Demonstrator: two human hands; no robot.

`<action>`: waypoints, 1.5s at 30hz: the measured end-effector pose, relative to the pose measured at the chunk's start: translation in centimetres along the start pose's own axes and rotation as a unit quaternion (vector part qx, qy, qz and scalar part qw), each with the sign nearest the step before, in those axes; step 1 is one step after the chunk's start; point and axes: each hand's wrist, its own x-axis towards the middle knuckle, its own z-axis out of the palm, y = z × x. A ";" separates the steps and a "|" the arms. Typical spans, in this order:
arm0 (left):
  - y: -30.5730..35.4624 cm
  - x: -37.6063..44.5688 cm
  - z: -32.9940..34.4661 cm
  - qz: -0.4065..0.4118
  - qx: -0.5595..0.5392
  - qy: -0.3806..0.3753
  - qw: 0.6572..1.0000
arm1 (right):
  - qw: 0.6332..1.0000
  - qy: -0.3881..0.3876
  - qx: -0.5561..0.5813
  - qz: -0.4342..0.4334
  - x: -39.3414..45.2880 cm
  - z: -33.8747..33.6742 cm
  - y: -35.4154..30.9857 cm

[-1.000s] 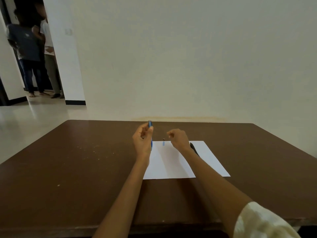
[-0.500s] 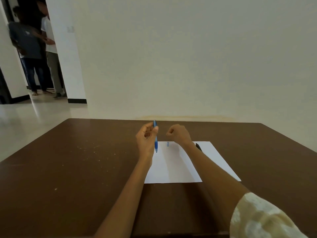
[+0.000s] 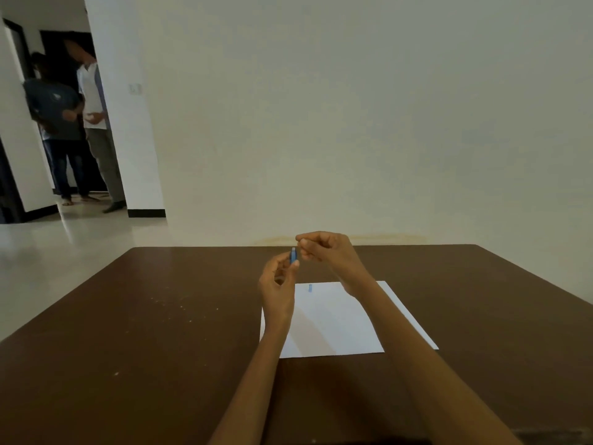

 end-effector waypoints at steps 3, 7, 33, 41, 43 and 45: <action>0.1 0.0 0.0 0.003 0.007 0.000 1.000 | 1.000 -0.010 -0.024 -0.010 -0.2 -0.2 0.3; 0.1 -0.1 0.1 0.010 0.025 -0.010 1.000 | 1.000 -0.005 -0.021 -0.017 -0.3 -0.1 0.7; 0.0 -0.4 -0.2 0.115 0.135 -0.009 0.984 | 0.999 0.020 0.043 -0.011 -0.8 -0.8 2.3; 0.2 -0.4 -0.6 0.124 0.162 0.002 0.979 | 1.000 0.007 0.002 -0.009 -0.6 -0.7 1.9; 0.2 -0.4 -0.7 0.128 0.175 0.002 0.976 | 1.000 0.009 -0.015 -0.012 -0.6 -0.6 1.6; 0.1 -0.4 -0.8 0.131 0.186 0.001 0.974 | 0.999 0.010 -0.028 -0.013 -0.6 -0.5 1.5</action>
